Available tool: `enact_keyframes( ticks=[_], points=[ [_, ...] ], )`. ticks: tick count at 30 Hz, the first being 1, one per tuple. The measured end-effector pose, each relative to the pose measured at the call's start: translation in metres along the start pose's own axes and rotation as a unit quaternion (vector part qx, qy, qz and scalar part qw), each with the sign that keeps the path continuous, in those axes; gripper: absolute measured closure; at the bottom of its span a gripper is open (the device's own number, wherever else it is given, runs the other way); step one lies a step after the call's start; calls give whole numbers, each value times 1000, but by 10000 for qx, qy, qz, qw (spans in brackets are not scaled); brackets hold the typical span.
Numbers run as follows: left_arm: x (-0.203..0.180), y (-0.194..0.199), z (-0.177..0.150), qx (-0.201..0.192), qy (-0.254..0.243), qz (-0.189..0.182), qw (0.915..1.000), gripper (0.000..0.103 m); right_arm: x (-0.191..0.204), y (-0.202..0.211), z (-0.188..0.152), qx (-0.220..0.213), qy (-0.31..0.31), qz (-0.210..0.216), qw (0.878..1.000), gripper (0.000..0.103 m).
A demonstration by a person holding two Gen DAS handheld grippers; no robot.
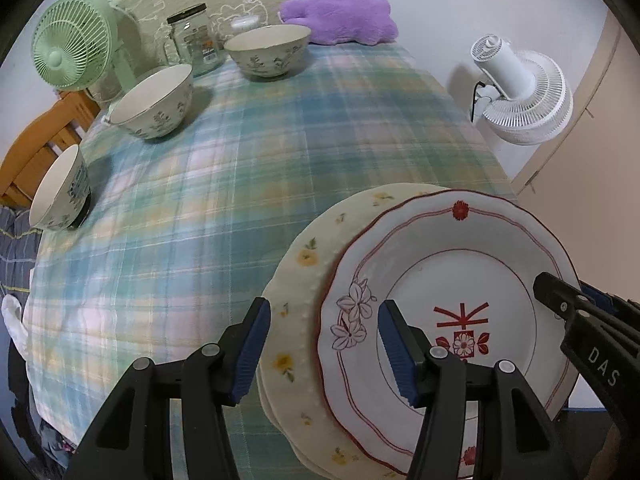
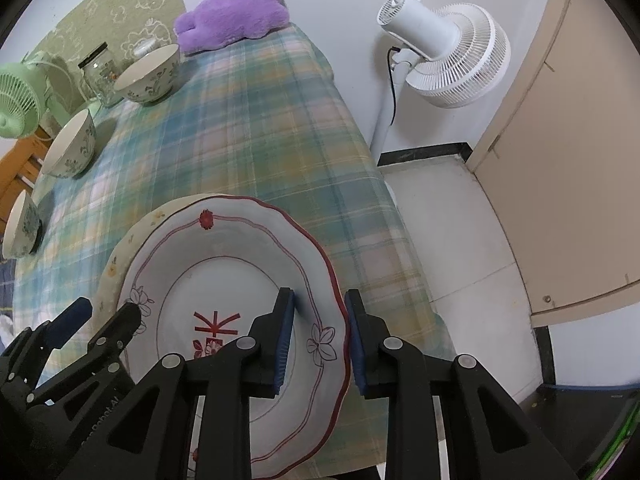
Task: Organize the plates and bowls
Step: 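Lower the red-rimmed plate onto the yellow-flowered plates and open the left tool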
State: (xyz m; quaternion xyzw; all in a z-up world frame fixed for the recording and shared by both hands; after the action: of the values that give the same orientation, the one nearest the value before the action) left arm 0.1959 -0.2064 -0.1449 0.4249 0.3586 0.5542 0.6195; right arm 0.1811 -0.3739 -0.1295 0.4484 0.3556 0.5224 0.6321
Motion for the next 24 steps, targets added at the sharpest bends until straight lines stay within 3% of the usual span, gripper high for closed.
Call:
enact_keyframes(
  ticks=[18,24],
  points=[
    [1,1,-8,5,-20,-155,9999,41,26,-14,-2,30,403,-337,9986,62],
    [9,2,-11,-26,62,-177,9998,38,26,-15,-3,-37,355,-359,9987,47]
  ],
)
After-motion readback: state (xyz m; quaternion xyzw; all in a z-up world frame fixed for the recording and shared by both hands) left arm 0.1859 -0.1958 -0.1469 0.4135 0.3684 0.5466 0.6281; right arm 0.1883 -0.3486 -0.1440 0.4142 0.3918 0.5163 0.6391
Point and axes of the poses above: each gripper's, at about its wrist camera, not at the fingertips, and y roughly against the way its jaws point, x to its left, z to its top, the point moved 8 cm from there along -y, roughly the way its jaws point, and after that the axes turned 2 degrees about x, right-handed, at the moved point
